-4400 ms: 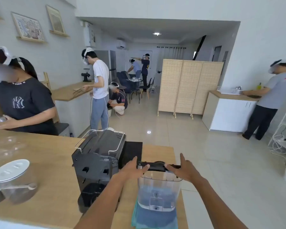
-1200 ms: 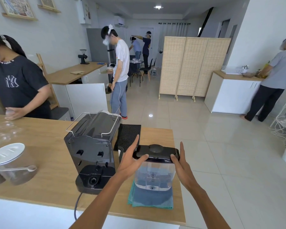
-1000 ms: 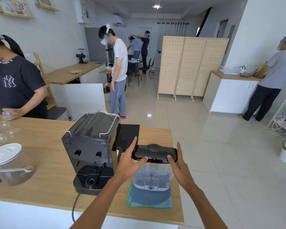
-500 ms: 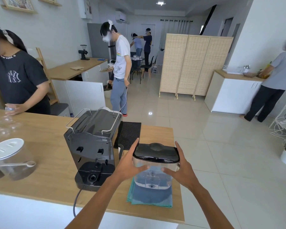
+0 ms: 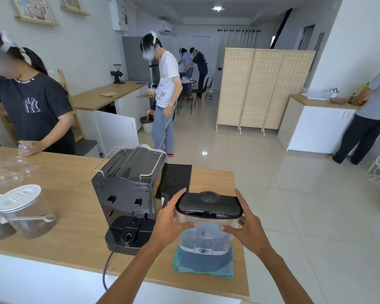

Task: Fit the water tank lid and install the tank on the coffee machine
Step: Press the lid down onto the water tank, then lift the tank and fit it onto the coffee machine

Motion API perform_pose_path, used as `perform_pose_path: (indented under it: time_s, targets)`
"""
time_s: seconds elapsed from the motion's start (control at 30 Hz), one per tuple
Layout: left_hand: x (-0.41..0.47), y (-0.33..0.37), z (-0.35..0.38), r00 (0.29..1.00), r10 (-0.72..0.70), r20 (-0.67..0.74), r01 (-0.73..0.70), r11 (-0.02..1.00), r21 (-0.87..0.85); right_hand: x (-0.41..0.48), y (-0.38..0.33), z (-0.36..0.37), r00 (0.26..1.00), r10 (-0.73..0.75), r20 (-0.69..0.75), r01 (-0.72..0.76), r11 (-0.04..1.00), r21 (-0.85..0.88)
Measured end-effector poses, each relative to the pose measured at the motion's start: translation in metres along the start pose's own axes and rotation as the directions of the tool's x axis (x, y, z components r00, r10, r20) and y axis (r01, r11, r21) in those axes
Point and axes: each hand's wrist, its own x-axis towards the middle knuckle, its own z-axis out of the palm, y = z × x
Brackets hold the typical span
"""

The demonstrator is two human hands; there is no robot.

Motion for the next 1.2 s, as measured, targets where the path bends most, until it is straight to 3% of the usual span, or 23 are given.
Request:
perform_pose_path:
  time_s: [0.23, 0.57, 1.2]
  targets:
    - [-0.036, 0.022, -0.035, 0.996, 0.055, -0.063, -0.061, 0.993, -0.102, -0.009, -0.034, 0.015, 0.998, -0.053, 0.029, 0.052, 0.998, 0.04]
    - [-0.073, 0.039, -0.11, 0.981, 0.088, -0.171, -0.098, 0.994, -0.048, -0.014, -0.096, 0.065, 0.994, -0.11, 0.027, 0.109, 0.994, 0.026]
    - [-0.048, -0.032, -0.231, 0.987, 0.125, -0.099, -0.129, 0.991, -0.029, 0.013, -0.143, 0.203, 0.991, -0.094, -0.093, 0.095, 0.996, 0.003]
